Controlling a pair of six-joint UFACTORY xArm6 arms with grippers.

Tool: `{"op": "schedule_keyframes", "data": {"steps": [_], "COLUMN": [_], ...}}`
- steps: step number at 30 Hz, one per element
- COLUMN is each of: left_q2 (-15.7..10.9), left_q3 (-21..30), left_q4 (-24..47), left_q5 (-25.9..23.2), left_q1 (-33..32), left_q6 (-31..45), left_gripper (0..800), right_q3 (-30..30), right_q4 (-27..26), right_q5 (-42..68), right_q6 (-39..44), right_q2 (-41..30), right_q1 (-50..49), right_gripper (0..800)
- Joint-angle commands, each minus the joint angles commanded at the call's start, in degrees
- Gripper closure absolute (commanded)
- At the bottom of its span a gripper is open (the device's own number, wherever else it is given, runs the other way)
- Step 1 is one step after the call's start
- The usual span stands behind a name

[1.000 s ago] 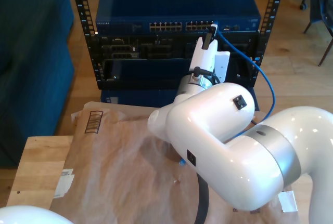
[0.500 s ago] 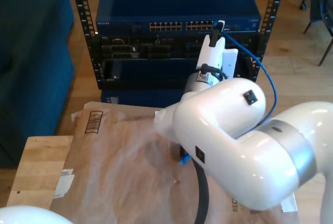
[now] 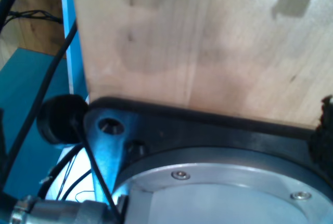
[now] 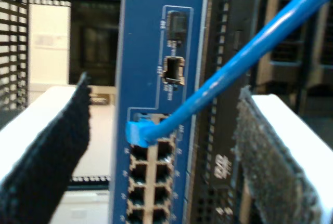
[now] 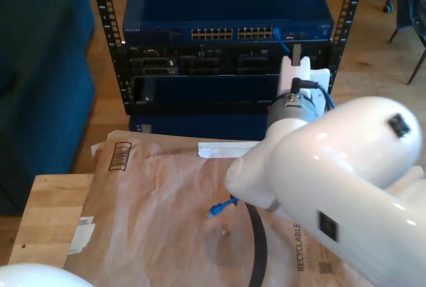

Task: Grab the cable and plug it in

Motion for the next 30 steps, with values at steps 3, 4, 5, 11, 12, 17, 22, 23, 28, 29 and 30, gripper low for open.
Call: {"op": "schedule_keyframes", "data": {"steps": [3, 4, 5, 11, 12, 17, 22, 23, 28, 29, 30], "left_q2": [0.0, 0.0, 0.0, 0.0, 0.0, 0.0, 0.0, 0.0, 0.0, 0.0, 0.0], "left_q3": [0.0, 0.0, 0.0, 0.0, 0.0, 0.0, 0.0, 0.0, 0.0, 0.0, 0.0], "left_q4": [0.0, 0.0, 0.0, 0.0, 0.0, 0.0, 0.0, 0.0, 0.0, 0.0, 0.0], "left_q5": [0.0, 0.0, 0.0, 0.0, 0.0, 0.0, 0.0, 0.0, 0.0, 0.0, 0.0], "left_q1": [0.0, 0.0, 0.0, 0.0, 0.0, 0.0, 0.0, 0.0, 0.0, 0.0, 0.0], "left_q6": [0.0, 0.0, 0.0, 0.0, 0.0, 0.0, 0.0, 0.0, 0.0, 0.0, 0.0], "left_gripper": [0, 0, 0, 0, 0, 0, 0, 0, 0, 0, 0], "right_q3": [3.25, 4.04, 4.66, 8.79, 9.58, 11.34, 11.25, 11.16, 8.62, 7.74, 6.95], "right_q4": [-0.09, -0.09, -0.09, -0.26, -0.26, -0.35, -0.35, -0.44, -0.35, -0.35, -0.35], "right_q5": [3.6, 4.92, 6.15, 16.53, 18.29, 30.42, 42.81, 44.75, 57.58, 60.66, 63.65], "right_q6": [-1.05, -2.11, -3.43, -8.79, -9.14, -13.1, -19.25, -20.84, -31.38, -33.49, -35.34], "right_q2": [-4.22, -5.54, -6.68, -14.77, -16.0, -22.15, -25.93, -26.29, -27.78, -27.78, -27.87], "right_q1": [-0.18, -0.35, -0.53, -6.33, -7.47, -14.77, -25.49, -27.78, -43.43, -46.77, -49.85], "right_gripper": [262, 237, 210, 115, 104, 38, 26, 26, 26, 26, 26]}}
